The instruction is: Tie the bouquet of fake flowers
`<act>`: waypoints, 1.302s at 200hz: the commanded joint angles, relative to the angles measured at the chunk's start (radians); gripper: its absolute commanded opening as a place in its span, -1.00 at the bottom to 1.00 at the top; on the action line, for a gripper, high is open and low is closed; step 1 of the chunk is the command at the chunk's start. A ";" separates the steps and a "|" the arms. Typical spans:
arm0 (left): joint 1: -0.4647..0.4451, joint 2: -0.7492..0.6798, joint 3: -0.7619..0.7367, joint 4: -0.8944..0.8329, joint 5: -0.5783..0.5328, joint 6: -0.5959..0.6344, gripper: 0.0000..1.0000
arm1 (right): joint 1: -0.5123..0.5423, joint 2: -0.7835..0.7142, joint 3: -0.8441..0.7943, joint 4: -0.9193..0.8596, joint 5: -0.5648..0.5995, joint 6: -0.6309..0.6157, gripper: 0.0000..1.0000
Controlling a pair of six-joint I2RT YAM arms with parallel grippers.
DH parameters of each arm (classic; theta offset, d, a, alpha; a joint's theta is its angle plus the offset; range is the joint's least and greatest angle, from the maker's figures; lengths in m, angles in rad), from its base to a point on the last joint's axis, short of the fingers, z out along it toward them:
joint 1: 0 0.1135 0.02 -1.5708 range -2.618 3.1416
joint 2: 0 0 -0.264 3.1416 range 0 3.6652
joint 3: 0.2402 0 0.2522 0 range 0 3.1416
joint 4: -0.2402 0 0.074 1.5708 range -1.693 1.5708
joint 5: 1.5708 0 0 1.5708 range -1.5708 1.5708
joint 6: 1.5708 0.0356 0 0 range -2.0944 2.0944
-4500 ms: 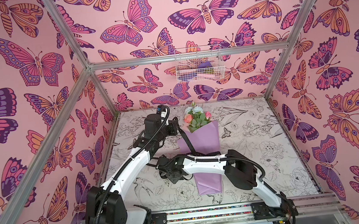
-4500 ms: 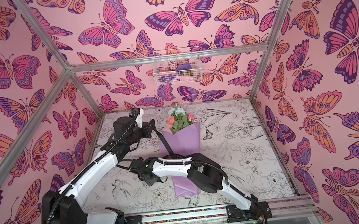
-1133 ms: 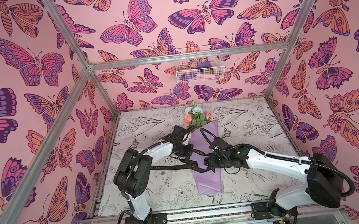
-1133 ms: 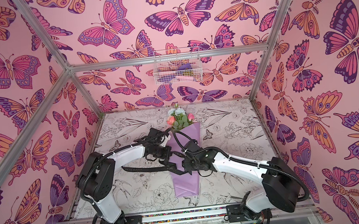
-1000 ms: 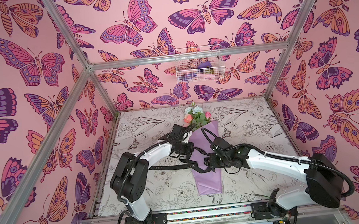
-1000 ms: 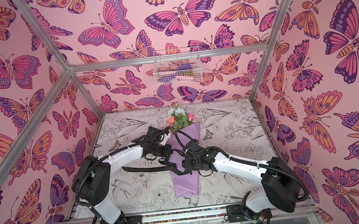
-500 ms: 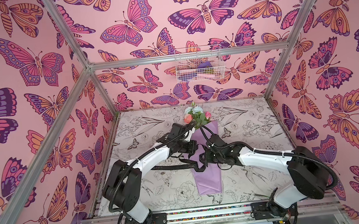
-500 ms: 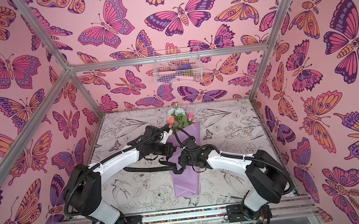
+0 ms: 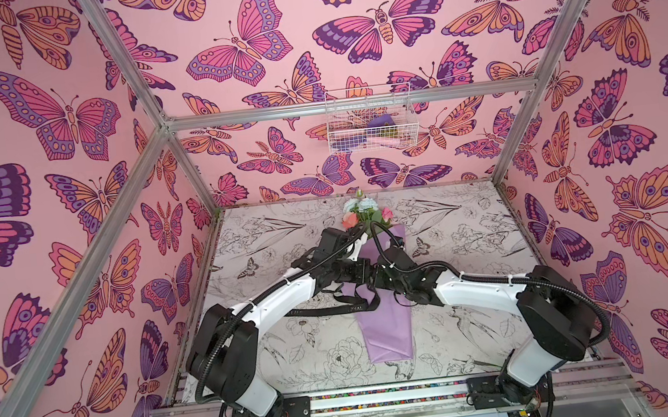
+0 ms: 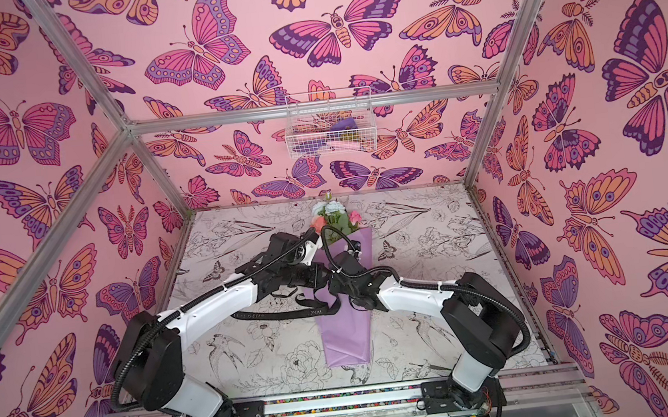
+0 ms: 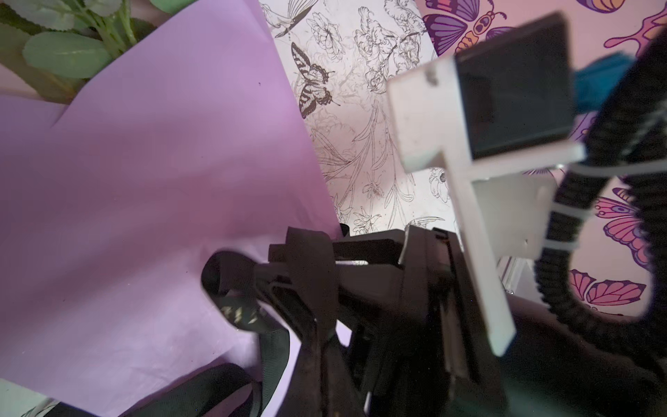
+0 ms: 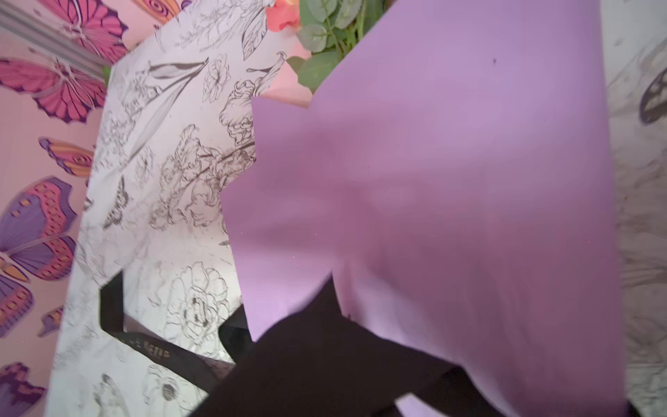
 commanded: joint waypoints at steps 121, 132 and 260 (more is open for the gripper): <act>-0.062 0.000 -0.091 0.051 0.058 0.058 -0.99 | 0.020 -0.531 -0.216 -0.323 0.048 0.018 -0.52; -0.074 -0.004 -0.100 0.051 0.060 0.083 -0.99 | 0.021 -0.574 -0.216 -0.347 0.075 0.004 -0.52; -0.194 -0.154 -0.362 0.265 -0.021 0.351 -0.98 | -0.096 -0.133 0.273 -0.692 -0.329 -0.310 -0.31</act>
